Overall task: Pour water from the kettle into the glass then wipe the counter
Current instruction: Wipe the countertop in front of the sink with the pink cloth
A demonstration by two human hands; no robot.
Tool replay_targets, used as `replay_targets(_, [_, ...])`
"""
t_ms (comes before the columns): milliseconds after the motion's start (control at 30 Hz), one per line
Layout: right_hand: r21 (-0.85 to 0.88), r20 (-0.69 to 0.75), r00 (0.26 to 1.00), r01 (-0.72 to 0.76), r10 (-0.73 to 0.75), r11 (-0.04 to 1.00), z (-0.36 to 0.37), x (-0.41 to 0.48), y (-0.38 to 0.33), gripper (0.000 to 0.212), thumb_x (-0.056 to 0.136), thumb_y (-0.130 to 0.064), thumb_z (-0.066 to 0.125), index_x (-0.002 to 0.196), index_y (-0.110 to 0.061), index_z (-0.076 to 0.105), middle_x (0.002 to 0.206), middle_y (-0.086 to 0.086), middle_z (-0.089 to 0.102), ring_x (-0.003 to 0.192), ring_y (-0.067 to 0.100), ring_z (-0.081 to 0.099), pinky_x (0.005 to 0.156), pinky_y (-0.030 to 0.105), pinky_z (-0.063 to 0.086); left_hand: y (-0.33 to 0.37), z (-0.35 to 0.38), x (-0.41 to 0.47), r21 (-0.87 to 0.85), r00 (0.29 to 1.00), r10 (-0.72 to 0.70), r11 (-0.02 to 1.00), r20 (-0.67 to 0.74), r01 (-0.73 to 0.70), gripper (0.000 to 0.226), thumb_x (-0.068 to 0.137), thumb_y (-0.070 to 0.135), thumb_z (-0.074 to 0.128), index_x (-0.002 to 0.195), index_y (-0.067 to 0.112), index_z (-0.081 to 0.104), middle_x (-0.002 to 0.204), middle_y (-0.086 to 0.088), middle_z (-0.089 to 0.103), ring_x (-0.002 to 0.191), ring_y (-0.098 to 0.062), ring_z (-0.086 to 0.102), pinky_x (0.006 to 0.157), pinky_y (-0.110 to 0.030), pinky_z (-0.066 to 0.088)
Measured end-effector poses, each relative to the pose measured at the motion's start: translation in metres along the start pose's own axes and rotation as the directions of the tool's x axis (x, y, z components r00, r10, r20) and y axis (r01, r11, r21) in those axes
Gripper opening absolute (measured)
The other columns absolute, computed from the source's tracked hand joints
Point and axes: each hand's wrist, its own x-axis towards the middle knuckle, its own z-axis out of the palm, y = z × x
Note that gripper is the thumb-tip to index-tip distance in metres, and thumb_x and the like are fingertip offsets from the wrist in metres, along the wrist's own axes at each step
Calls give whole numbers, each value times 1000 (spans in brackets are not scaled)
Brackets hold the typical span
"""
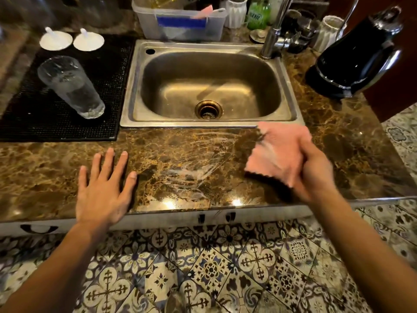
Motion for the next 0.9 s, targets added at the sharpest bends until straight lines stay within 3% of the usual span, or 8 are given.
replay_targets(133, [-148,-228,952,173,-203,974,-45,45,-56,26,103,-32,54,117,-14,65,106,9,81,102,30,77,88,51,62,-1,2,0,-3,1000,0,1000,-5,0,67,101,66,10,162,37,12,172,3,8,158,-21,3,126,-53,4])
replay_targets(233, [-336,-242,906,257,-347,906,-68,68,-75,36,100,-34,50,123,-14,69,116,14,77,110,35,73,95,60,57,-2,3,0,0,1000,4,1000,-6,-4,67,102,66,10,162,38,11,172,4,7,158,-20,1,127,-52,3])
replay_targets(300, [-415,-221,899,264,-377,871,-70,77,-73,40,103,-38,45,126,-15,69,118,15,76,108,35,73,91,54,60,-3,2,1,1,1000,2,1000,-5,-2,66,102,65,11,162,38,11,172,5,7,158,-20,1,127,-52,3])
replay_targets(367, [-458,-181,913,251,-366,853,-65,83,-62,42,104,-40,43,129,-18,69,120,14,74,101,27,75,79,41,62,-3,2,0,3,1000,1,1000,-5,-1,66,102,65,10,162,39,11,172,5,6,158,-19,0,127,-53,3])
replay_targets(467, [-535,-114,944,204,-309,820,-52,97,-36,40,106,-41,44,121,-17,72,115,8,74,104,16,72,92,38,54,-3,2,0,-9,1000,2,1000,-7,-2,66,101,65,10,162,39,11,172,5,6,158,-19,-1,127,-53,3])
replay_targets(533, [-575,-73,944,223,-321,787,-36,105,-18,39,110,-33,40,115,-9,70,104,11,72,92,10,73,87,35,53,-2,2,0,-7,1000,2,1000,-5,-2,66,102,65,10,162,38,12,172,5,5,158,-19,-1,127,-53,3])
replay_targets(700, [-527,-20,941,276,-337,804,4,96,19,41,107,-39,41,125,-17,71,119,11,75,115,25,69,104,42,52,-1,-1,0,7,1000,5,1000,7,-5,67,101,65,8,162,36,10,172,2,4,158,-21,-2,127,-54,3])
replay_targets(900, [-508,122,969,247,-215,825,48,82,40,35,105,-41,45,111,-27,77,101,-6,81,93,6,76,73,15,57,-1,1,1,14,1000,3,1000,4,-3,68,101,66,6,162,37,9,172,2,3,158,-20,-4,127,-53,3])
